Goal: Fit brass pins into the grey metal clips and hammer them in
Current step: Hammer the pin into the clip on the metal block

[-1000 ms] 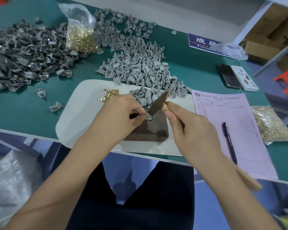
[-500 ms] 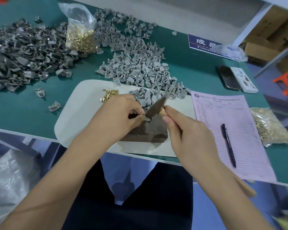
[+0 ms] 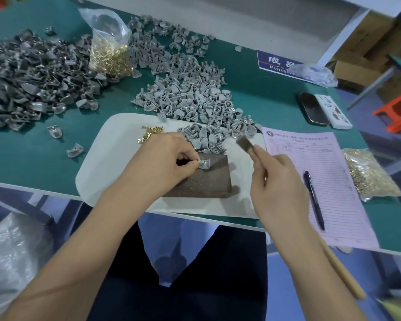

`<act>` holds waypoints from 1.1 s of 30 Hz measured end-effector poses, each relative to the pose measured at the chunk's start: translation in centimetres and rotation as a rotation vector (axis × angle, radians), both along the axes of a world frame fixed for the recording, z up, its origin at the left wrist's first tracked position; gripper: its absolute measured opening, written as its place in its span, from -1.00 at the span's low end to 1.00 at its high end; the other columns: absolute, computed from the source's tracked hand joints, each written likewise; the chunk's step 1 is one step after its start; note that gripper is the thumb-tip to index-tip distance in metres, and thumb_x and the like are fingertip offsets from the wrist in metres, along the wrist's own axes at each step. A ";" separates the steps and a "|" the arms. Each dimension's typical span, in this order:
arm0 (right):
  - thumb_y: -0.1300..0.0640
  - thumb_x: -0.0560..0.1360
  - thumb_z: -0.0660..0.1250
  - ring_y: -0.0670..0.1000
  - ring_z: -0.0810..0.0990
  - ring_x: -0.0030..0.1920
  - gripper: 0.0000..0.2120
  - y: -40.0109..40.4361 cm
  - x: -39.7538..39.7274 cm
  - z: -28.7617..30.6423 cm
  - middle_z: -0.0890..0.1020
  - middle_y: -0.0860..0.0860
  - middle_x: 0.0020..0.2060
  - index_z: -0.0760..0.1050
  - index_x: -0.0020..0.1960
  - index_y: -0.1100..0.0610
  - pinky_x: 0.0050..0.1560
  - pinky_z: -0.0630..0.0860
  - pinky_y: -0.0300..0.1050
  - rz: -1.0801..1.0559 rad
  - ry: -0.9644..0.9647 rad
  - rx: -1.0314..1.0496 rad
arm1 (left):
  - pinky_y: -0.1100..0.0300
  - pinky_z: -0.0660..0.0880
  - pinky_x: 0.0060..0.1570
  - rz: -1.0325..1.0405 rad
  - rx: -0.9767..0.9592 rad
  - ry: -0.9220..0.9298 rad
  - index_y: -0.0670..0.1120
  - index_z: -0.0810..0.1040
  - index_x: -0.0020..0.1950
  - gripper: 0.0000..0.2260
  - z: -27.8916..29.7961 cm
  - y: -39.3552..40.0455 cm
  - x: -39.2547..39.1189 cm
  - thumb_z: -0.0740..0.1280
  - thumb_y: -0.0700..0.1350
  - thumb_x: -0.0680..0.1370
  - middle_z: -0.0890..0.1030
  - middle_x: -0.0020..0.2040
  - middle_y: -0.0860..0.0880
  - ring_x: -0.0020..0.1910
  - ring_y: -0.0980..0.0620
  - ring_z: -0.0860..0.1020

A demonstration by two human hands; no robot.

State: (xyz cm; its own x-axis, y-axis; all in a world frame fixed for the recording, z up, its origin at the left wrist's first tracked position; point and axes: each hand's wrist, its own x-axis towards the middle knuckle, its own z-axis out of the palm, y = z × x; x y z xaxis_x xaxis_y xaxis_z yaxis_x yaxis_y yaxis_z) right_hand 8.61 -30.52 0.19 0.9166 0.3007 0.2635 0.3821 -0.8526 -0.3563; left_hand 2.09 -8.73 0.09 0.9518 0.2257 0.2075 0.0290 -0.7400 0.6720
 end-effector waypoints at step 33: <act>0.36 0.53 0.25 0.35 0.45 0.10 -0.72 -7.0 6.7 -1.7 0.46 0.31 0.11 0.40 0.23 0.31 0.07 0.45 0.17 -0.313 0.238 -0.229 | 0.07 0.53 -0.12 0.005 -0.042 0.003 0.07 0.71 -0.18 -0.93 -0.3 0.2 -0.1 0.49 -0.10 0.47 0.60 -0.19 0.12 -0.18 0.16 0.53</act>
